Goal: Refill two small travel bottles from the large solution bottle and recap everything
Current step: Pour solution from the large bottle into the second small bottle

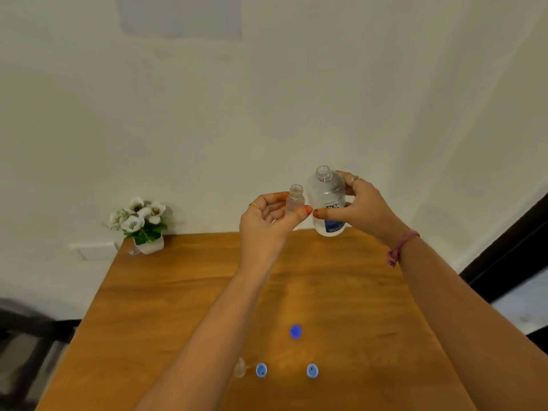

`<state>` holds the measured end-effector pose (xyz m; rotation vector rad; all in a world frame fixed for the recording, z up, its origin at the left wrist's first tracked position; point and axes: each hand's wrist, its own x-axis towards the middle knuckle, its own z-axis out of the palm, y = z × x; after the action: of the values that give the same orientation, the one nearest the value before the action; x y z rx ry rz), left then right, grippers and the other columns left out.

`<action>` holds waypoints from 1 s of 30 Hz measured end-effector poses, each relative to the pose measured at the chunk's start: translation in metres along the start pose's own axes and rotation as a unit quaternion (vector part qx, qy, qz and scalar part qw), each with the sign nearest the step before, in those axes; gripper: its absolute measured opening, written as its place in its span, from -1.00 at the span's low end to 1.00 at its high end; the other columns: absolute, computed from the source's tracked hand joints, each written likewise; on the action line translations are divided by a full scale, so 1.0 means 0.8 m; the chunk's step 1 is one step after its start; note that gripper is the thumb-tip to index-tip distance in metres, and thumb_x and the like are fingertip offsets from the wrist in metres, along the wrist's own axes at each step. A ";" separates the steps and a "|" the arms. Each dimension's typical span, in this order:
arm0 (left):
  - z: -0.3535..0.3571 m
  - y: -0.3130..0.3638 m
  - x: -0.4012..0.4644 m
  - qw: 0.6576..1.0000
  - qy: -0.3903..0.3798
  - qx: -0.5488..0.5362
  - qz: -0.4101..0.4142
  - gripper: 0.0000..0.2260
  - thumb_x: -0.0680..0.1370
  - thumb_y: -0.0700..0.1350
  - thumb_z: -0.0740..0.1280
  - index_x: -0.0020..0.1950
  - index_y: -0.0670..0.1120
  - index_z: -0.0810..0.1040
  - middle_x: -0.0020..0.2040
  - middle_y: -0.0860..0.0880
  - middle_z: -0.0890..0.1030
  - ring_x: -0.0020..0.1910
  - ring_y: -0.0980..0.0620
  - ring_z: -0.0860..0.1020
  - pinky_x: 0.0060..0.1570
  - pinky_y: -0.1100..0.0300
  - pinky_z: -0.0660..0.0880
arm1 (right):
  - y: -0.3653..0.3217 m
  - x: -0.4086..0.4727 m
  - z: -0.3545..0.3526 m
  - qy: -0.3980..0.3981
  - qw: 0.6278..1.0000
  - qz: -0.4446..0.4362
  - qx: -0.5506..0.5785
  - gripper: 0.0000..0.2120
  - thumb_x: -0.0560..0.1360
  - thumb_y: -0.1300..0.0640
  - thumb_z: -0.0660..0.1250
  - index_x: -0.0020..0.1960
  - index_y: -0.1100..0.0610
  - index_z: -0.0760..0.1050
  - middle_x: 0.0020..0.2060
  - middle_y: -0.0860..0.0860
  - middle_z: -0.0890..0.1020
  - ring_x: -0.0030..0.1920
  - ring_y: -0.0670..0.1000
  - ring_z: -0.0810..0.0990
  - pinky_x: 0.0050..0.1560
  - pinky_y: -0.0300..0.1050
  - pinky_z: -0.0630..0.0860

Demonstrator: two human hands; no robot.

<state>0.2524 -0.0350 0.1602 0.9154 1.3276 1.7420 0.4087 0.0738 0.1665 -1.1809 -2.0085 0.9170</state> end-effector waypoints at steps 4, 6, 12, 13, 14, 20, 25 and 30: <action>-0.002 -0.043 -0.028 0.999 0.002 -0.016 -0.031 -0.64 0.33 -0.28 0.56 0.06 -0.15 0.54 -0.04 -0.09 0.70 -0.08 0.06 0.69 -0.18 0.31 0.58 | 0.041 -0.018 0.020 -0.018 1.000 0.018 0.009 -0.21 0.27 0.07 0.58 0.41 0.07 0.32 0.25 0.00 0.49 0.23 -0.02 0.48 0.08 -0.21 0.53; -0.004 -0.066 -0.042 0.999 -0.006 -0.019 -0.046 -0.64 0.34 -0.30 0.54 0.08 -0.15 0.53 -0.06 -0.07 0.71 -0.08 0.05 0.69 -0.14 0.28 0.59 | 0.059 -0.028 0.030 -0.034 0.999 0.030 0.017 -0.22 0.26 0.05 0.58 0.40 0.05 0.33 0.23 -0.03 0.51 0.21 -0.04 0.49 0.04 -0.28 0.54; -0.019 -0.131 -0.088 0.997 0.005 -0.005 -0.077 -0.66 0.35 -0.34 0.51 0.02 -0.10 0.51 -0.13 0.03 0.71 -0.07 0.07 0.68 -0.09 0.24 0.59 | 0.096 -0.056 0.060 -0.065 0.994 0.065 0.068 -0.28 0.24 0.06 0.59 0.32 -0.02 0.37 0.14 -0.12 0.53 0.14 -0.12 0.52 0.08 -0.29 0.54; -0.022 -0.142 -0.097 0.996 0.009 -0.002 -0.083 -0.66 0.34 -0.35 0.51 0.02 -0.10 0.52 -0.12 0.03 0.71 -0.06 0.08 0.67 -0.09 0.27 0.58 | 0.104 -0.060 0.066 -0.071 0.992 0.073 0.071 -0.26 0.21 0.01 0.59 0.32 -0.03 0.37 0.17 -0.09 0.54 0.18 -0.08 0.52 0.14 -0.17 0.55; -0.024 -0.151 -0.106 0.996 0.012 0.005 -0.089 -0.66 0.34 -0.36 0.51 0.02 -0.10 0.53 -0.11 0.04 0.70 -0.05 0.11 0.67 -0.10 0.31 0.56 | 0.111 -0.064 0.071 -0.076 0.991 0.080 0.072 -0.24 0.18 -0.04 0.59 0.32 -0.03 0.38 0.19 -0.06 0.53 0.21 -0.05 0.51 0.17 -0.08 0.55; -0.035 -0.209 -0.161 0.988 0.028 0.035 -0.145 -0.68 0.33 -0.32 0.53 0.01 -0.07 0.60 0.01 -0.01 0.68 0.00 0.12 0.64 -0.11 0.34 0.53 | 0.141 -0.082 0.109 -0.107 0.985 0.107 0.081 -0.22 0.22 0.04 0.59 0.36 0.01 0.33 0.21 -0.06 0.51 0.22 -0.05 0.49 0.17 -0.11 0.53; -0.045 -0.245 -0.196 0.976 0.063 0.058 -0.202 -0.70 0.35 -0.28 0.53 0.01 -0.02 0.62 -0.14 0.01 0.69 -0.18 0.14 0.59 -0.19 0.30 0.52 | 0.153 -0.092 0.136 -0.149 0.977 0.121 0.095 -0.25 0.23 0.13 0.58 0.35 0.05 0.34 0.19 -0.07 0.54 0.19 -0.08 0.52 0.20 -0.10 0.52; -0.054 -0.273 -0.212 0.964 0.086 0.076 -0.240 -0.71 0.34 -0.26 0.54 0.00 -0.01 0.64 -0.10 -0.06 0.68 -0.18 0.03 0.58 -0.10 0.10 0.57 | 0.156 -0.100 0.163 -0.190 0.970 0.119 0.098 -0.34 0.24 0.19 0.57 0.27 0.03 0.40 0.11 -0.08 0.58 0.13 -0.08 0.56 0.18 -0.05 0.54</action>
<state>0.3234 -0.1641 -0.0777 0.4706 1.6539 1.3763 0.3958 0.0135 -0.0211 -1.2232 -2.0278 1.5243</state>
